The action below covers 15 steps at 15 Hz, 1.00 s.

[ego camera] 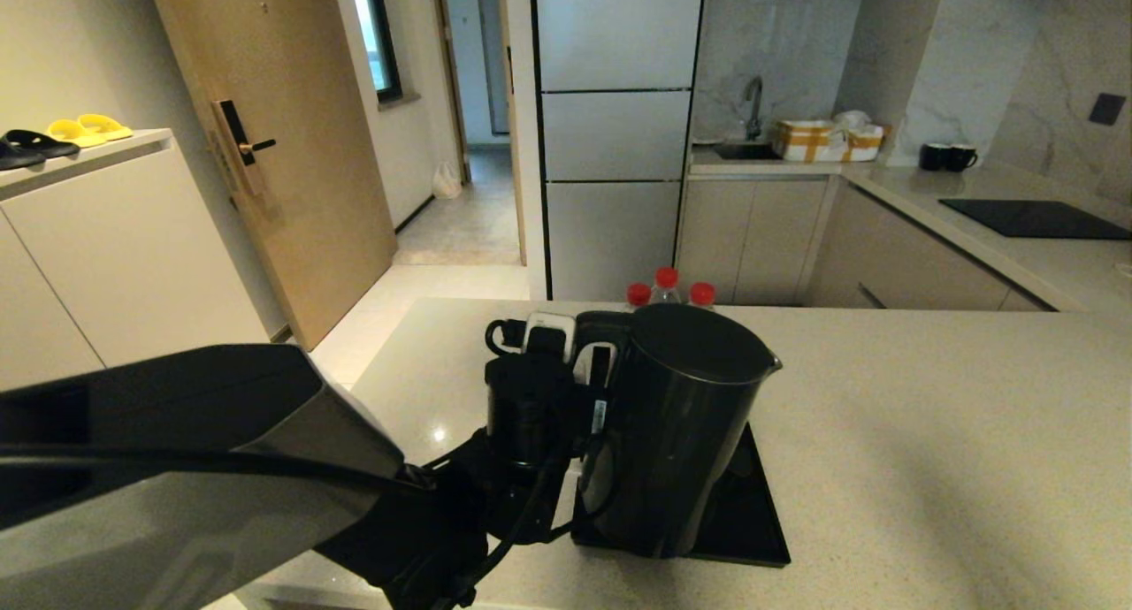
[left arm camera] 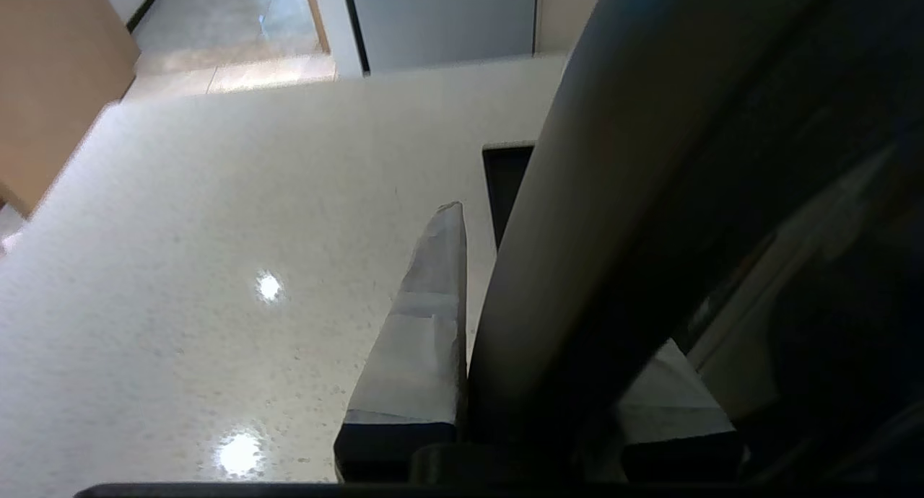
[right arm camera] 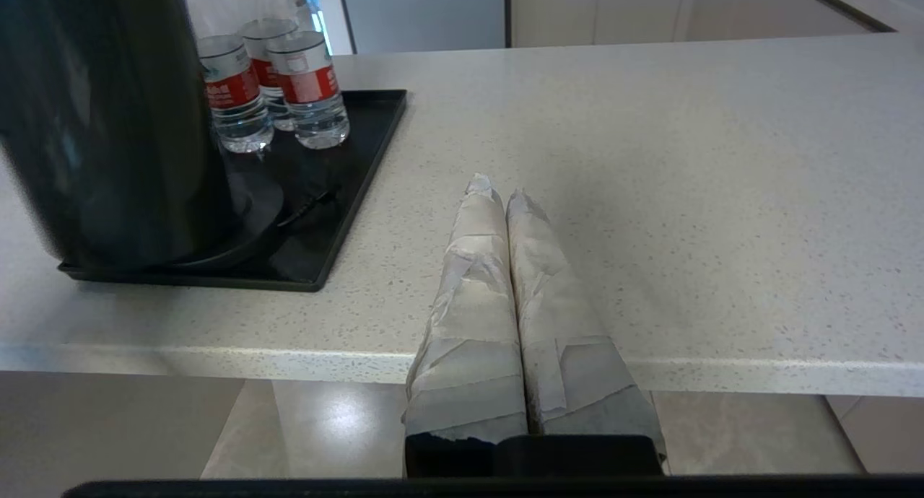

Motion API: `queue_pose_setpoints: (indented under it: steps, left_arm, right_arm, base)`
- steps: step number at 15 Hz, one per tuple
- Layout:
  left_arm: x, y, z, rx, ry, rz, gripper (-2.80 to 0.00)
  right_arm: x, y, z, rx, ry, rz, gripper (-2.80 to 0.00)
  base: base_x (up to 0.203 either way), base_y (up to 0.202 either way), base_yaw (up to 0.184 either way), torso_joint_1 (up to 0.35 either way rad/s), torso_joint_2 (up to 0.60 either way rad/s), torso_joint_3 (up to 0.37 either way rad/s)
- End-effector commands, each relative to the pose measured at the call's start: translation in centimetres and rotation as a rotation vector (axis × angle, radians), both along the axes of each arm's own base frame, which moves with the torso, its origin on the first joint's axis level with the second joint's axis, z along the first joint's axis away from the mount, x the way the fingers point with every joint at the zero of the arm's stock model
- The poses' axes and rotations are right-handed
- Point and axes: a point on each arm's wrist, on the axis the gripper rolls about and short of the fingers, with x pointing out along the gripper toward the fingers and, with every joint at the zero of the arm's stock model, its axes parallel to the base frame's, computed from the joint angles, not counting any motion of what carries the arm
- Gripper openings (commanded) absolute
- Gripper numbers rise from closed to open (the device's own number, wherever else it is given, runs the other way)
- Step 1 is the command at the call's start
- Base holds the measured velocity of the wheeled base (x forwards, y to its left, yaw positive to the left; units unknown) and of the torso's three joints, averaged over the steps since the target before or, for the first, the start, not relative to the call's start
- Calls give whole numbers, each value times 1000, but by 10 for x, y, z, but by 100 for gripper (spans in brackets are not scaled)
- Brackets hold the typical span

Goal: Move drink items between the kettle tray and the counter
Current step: Return the kettle to its original position

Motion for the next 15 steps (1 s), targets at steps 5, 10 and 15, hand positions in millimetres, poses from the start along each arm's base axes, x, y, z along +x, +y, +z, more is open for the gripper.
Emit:
queue_pose_setpoints:
  steps: [5, 10, 15]
  left_arm:
    - [10, -8, -43, 59, 69, -4, -280]
    - [5, -9, -56, 76, 98, -6, -280]
    - [-10, -7, -50, 155, 65, -35, -280]
  right_arm:
    - [0, 0, 0, 0, 0, -1, -280]
    - [0, 0, 0, 0, 0, -1, -280]
    - [0, 0, 0, 0, 0, 0, -280]
  base:
    - [0, 0, 0, 0, 0, 0]
    - [0, 0, 0, 0, 0, 0]
    - [0, 0, 0, 0, 0, 0]
